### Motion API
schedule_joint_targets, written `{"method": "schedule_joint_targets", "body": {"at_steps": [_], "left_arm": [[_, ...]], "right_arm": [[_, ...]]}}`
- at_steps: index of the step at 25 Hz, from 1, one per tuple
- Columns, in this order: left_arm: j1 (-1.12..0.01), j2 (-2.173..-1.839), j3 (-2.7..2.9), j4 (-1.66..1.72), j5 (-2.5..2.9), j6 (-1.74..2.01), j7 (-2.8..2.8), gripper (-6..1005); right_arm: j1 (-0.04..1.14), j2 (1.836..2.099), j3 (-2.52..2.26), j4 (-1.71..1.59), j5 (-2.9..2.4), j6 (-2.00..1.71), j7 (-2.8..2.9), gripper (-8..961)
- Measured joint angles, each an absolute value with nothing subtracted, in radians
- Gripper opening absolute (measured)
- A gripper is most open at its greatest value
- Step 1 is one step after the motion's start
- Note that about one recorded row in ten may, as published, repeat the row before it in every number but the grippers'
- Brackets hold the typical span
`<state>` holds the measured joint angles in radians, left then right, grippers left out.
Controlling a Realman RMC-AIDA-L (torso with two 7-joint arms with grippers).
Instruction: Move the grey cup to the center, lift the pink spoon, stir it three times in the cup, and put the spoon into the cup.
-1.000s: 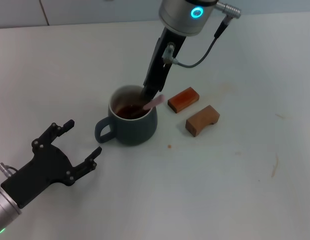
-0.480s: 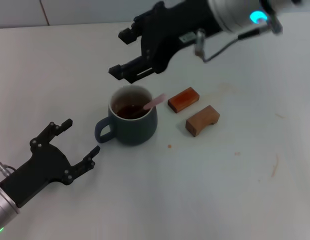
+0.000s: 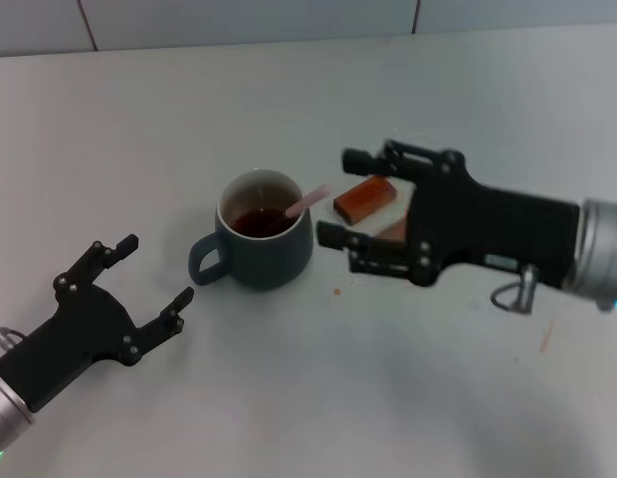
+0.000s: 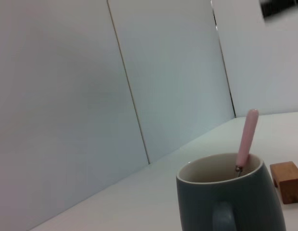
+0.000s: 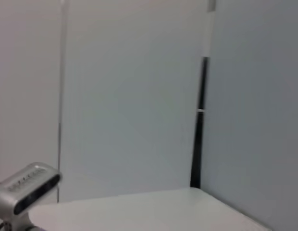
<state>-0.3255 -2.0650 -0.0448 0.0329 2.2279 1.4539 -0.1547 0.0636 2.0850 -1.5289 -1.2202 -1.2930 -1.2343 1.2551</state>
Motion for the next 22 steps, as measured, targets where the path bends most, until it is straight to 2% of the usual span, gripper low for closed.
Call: {"method": "schedule_joint_targets", "body": {"at_steps": [1,6,11,22], "left_arm": [[-0.327,-2.065,-0.046,0.032,2.227,1.456,-0.155,849],[-0.329,-2.066,-0.045,0.031,2.23,1.456,-0.155,849],[-0.33,-2.066,-0.041,0.027,2.232,1.456,-0.155,849],[-0.328,-2.068,-0.034,0.026,2.235,1.453,-0.155,849]], "right_arm": [[0.085,2.082,-1.514,-1.066,-1.239,-1.269,1.188,744],[0.174,2.081,-1.49,-0.783,-1.231,-1.314,1.093,744],[0.233,2.081,-1.489,-0.62,-1.229,-1.285,1.014,743],[0.243,2.086,-1.478,-0.573,-1.212,-1.192,0.959,743]]}}
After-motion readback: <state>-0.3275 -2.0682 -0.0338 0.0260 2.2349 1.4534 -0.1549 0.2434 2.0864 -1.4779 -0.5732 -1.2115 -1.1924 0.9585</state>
